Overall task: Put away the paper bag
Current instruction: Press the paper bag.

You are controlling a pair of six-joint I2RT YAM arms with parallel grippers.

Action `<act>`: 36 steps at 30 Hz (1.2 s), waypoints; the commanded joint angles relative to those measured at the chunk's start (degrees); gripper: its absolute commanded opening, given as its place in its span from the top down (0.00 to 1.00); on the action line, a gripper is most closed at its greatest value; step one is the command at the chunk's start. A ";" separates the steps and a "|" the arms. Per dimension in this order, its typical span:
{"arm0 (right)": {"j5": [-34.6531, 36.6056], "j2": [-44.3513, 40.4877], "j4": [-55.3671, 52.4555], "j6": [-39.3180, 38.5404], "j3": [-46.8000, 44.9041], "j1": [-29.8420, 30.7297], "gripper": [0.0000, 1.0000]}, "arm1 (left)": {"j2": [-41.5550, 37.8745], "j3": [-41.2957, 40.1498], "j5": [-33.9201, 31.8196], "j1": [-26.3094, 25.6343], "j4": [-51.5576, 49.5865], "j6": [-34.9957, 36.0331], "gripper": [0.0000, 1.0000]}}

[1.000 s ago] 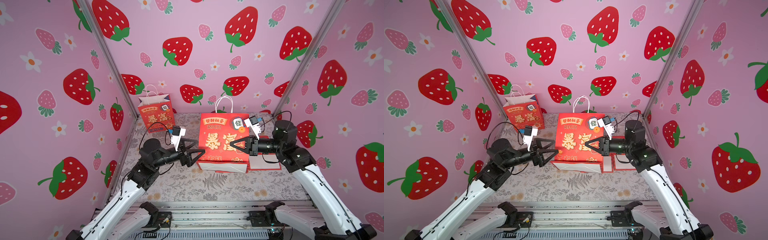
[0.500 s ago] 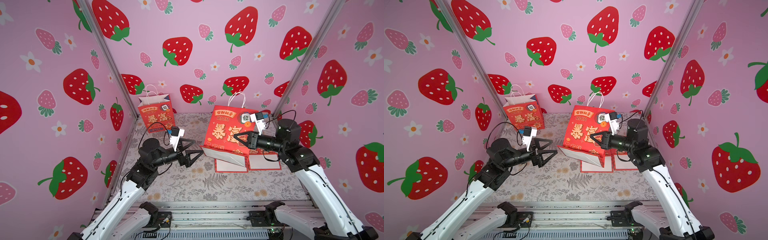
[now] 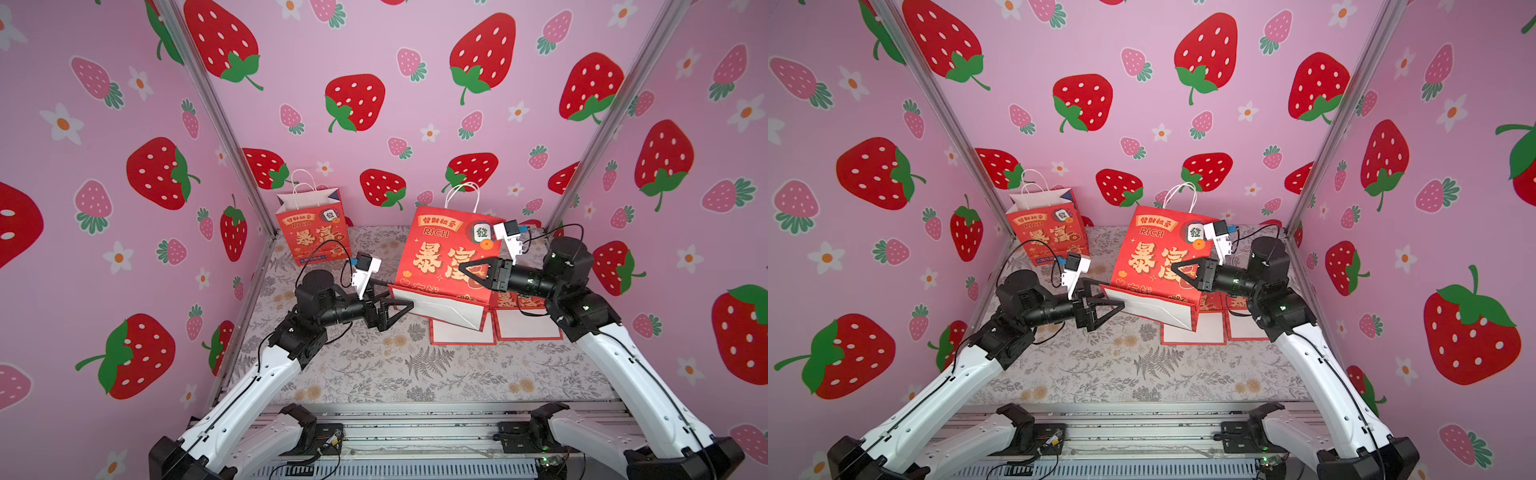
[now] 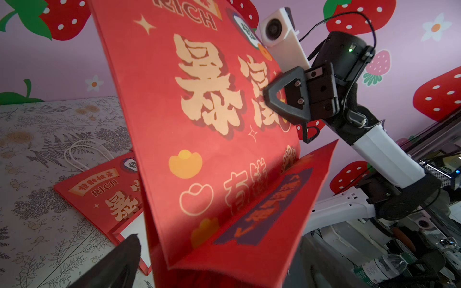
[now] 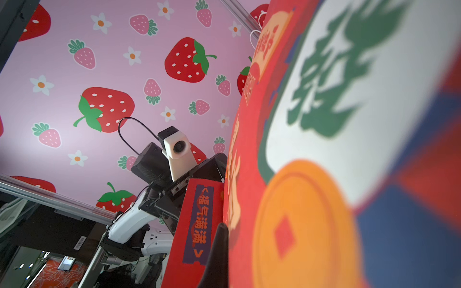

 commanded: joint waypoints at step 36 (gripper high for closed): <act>-3.21 -2.32 2.19 -9.28 -1.51 10.68 0.24 | -0.81 -2.67 5.68 0.24 17.70 -10.26 1.00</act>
